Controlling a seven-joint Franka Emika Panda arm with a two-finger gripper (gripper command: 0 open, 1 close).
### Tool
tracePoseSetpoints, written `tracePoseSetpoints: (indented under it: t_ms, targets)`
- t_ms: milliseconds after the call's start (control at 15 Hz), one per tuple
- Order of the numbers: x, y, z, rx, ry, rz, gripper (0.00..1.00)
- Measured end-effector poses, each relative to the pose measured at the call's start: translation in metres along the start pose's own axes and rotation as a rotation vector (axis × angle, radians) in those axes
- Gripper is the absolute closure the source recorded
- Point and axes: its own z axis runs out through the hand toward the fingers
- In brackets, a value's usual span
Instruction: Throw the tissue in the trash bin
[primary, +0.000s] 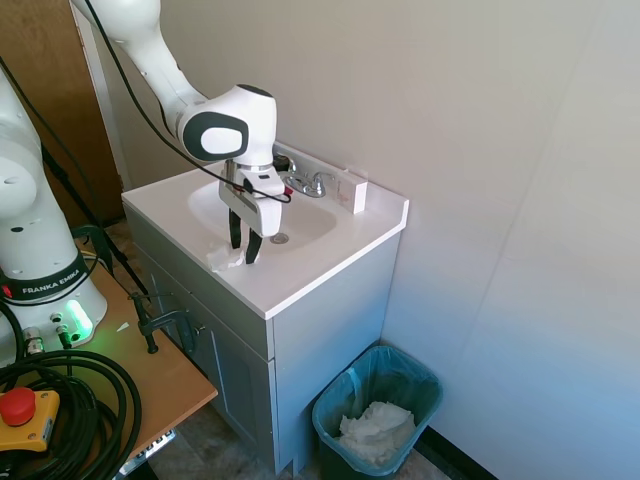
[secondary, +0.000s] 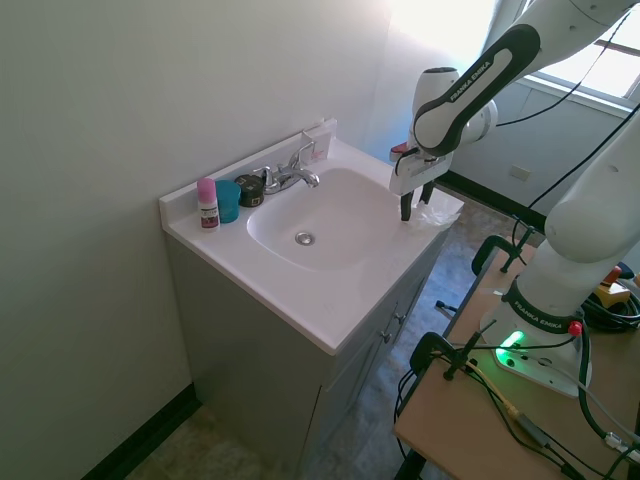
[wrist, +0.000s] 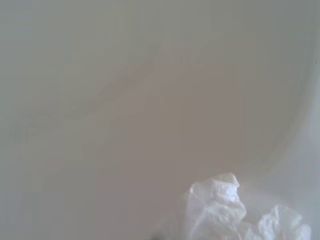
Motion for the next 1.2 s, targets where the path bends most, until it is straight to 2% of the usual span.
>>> tracePoseSetpoints:
  t_ms: [467, 667, 800, 933, 1200]
  targets:
    - [-0.002, -0.004, -0.001, 0.006, -0.004, -0.011, 1.0]
    - [0.0, -0.006, -0.02, 0.033, 0.002, -0.011, 1.0]
    - [0.004, -0.007, -0.054, 0.083, 0.019, 0.007, 1.0]
    - [0.013, -0.005, -0.104, 0.159, 0.046, 0.033, 1.0]
    - [0.083, 0.03, -0.189, 0.341, 0.113, 0.198, 1.0]
